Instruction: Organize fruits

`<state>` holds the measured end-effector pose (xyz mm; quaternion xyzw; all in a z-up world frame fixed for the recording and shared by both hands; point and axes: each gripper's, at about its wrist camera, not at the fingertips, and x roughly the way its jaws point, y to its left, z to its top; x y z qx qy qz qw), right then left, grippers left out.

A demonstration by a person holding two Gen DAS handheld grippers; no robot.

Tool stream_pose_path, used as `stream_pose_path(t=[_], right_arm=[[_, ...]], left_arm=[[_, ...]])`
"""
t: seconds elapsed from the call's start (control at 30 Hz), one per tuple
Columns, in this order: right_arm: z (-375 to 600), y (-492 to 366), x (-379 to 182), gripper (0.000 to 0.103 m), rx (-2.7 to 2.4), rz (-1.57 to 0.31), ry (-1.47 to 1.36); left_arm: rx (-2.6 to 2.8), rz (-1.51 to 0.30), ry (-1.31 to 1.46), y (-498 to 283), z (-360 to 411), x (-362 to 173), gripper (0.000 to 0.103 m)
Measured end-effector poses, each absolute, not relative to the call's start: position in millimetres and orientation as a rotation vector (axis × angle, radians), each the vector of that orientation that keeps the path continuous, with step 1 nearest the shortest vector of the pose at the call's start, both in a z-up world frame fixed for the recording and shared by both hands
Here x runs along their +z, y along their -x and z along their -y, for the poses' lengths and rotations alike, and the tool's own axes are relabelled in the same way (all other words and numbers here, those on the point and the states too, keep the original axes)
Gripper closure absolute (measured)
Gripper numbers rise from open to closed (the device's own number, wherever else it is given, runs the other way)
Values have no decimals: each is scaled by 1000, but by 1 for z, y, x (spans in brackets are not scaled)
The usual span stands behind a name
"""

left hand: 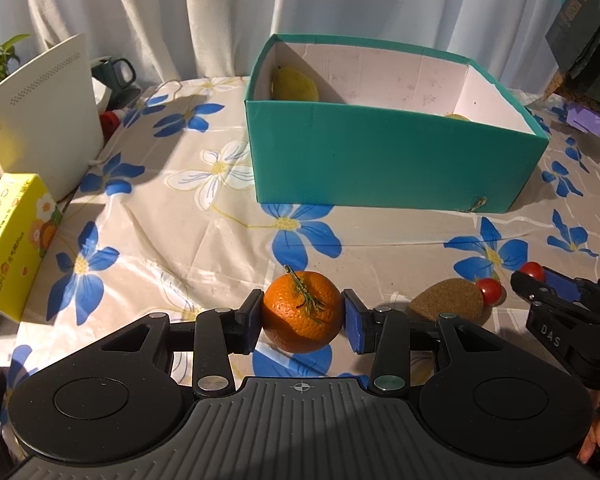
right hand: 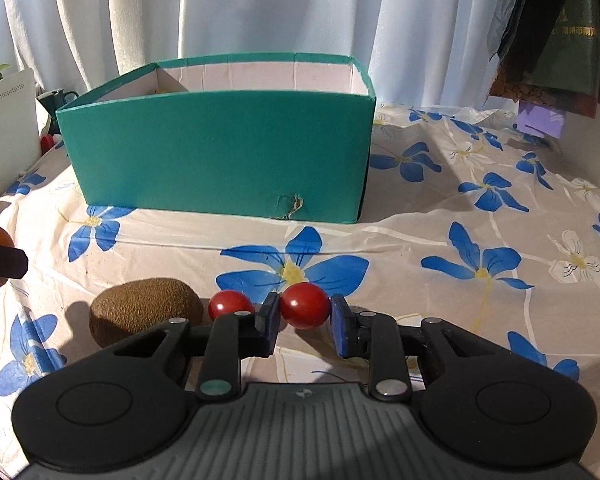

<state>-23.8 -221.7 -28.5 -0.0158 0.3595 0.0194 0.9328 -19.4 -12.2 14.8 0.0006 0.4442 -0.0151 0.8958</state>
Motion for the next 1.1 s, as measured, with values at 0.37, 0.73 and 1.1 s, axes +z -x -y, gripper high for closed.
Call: stream_pose_path(t=[0.37, 0.73, 1.1], right_arm=[[223, 24, 32, 77, 57, -566, 9], [221, 21, 64, 77, 60, -474, 21], [222, 10, 78, 77, 60, -421, 26]], left_arm=[[3, -876, -51, -8, 28, 30, 57], [-9, -840, -51, -25, 32, 41, 57], [12, -820, -31, -44, 27, 51, 57]])
